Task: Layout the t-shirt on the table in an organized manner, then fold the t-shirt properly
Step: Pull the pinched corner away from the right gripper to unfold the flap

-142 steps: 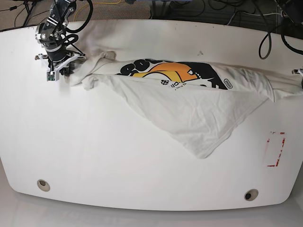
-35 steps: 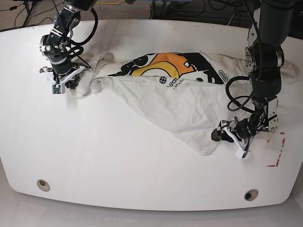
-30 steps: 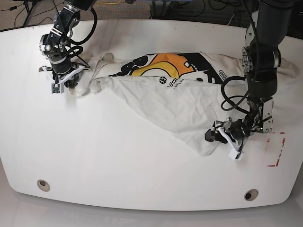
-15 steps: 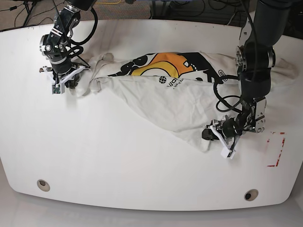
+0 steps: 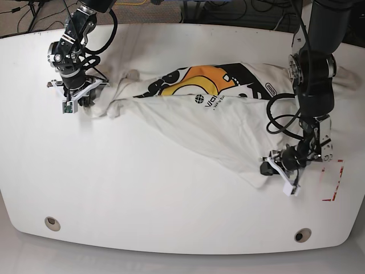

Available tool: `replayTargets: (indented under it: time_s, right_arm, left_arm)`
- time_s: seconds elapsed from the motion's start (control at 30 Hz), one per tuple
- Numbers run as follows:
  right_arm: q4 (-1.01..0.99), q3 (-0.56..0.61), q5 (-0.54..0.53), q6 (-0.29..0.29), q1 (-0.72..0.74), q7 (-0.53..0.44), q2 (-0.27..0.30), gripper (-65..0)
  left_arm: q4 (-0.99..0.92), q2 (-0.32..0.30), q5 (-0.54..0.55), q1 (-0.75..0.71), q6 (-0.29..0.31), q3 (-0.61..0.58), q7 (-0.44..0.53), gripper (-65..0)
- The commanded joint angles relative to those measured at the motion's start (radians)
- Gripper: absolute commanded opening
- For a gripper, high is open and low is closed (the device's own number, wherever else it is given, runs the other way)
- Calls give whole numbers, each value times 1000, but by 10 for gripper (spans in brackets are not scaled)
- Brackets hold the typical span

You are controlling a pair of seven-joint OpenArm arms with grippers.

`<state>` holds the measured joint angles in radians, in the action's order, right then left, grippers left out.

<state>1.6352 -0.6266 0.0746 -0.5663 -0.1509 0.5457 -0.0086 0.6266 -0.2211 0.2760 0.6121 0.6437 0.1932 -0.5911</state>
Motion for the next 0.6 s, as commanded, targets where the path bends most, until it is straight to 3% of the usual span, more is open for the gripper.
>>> replayTargets:
  time_s: [0.0, 0.3, 0.4, 0.57]
  right_arm:
    - [20, 0, -12, 1, 10, -23, 8, -648]
    - [87, 11, -12, 1, 10, -22, 6, -648]
    - [113, 53, -12, 1, 9, -22, 6, -648]
    - [159, 112, -12, 1, 9, -20, 6, -648]
  left_arm:
    - [78, -8, 18, 12, 3, 44, -3, -642]
    - [267, -37, 18, -64, 5, 157, -128, -642]
    - [338, -74, 18, -96, 5, 210, -169, -642]
    - [398, -93, 18, -117, 51, 266, -220, -643]
